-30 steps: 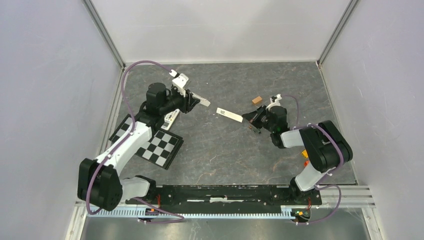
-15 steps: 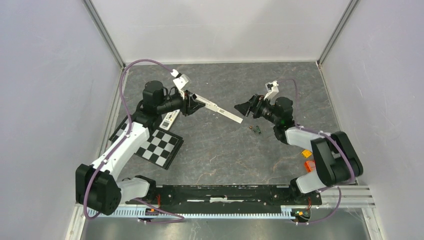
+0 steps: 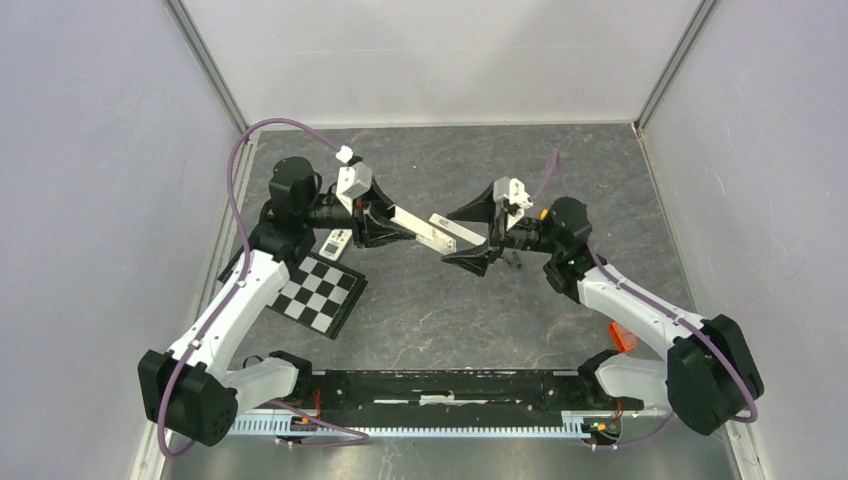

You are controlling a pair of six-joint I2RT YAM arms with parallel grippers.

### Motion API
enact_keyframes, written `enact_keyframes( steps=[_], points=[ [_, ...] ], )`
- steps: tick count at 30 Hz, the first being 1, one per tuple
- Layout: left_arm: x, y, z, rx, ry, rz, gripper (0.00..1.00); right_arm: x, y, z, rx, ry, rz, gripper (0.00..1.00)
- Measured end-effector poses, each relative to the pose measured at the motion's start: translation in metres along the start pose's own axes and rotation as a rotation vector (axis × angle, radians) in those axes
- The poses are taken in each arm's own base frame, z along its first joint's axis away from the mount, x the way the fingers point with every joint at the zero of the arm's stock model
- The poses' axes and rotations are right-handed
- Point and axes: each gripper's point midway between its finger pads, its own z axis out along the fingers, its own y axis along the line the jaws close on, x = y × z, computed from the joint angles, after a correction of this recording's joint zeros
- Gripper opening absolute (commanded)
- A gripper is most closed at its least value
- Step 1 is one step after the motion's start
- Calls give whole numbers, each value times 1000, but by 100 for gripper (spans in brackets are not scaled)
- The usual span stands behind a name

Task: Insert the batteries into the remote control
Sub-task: Pick up the battery from the center of the board.

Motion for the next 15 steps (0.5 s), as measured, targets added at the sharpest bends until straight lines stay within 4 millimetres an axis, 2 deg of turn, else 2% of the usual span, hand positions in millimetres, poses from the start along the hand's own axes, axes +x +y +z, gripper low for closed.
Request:
enact_keyframes(
  steps=[3, 6, 11, 15],
  points=[
    [-6, -18, -2, 79, -15, 22, 2, -6, -1, 13, -34, 63, -68, 90],
    [-10, -27, -3, 122, -23, 37, 2, -7, 9, 26, -80, 113, -110, 82],
    [-11, -32, -4, 150, -27, 47, 5, 9, 24, 31, -132, 186, -119, 53],
    [-13, -29, -4, 141, -32, 69, 13, 18, 32, 31, -155, 227, -105, 29]
  ],
)
